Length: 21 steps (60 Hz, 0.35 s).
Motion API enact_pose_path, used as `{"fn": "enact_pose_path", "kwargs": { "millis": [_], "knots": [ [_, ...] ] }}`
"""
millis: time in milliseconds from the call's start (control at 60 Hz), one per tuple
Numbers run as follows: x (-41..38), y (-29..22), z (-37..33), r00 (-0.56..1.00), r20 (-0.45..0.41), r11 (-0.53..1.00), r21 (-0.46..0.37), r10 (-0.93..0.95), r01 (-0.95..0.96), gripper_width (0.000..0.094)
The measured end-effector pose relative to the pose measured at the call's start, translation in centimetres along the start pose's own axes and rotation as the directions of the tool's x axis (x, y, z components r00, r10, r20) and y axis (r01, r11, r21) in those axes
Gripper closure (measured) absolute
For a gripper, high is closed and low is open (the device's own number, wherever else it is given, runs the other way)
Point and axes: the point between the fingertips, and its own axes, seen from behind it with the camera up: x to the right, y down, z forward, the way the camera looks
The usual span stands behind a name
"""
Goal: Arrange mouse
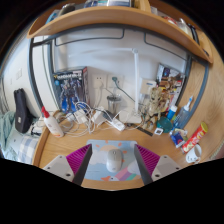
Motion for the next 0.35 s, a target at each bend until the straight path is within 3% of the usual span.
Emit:
{"fn": "enact_pose_path", "kwargs": {
  "millis": [350],
  "knots": [
    [-4.1,-0.1,-7.3,0.999,-0.021,0.996,0.078,0.043,-0.042,0.0094]
  ]
}}
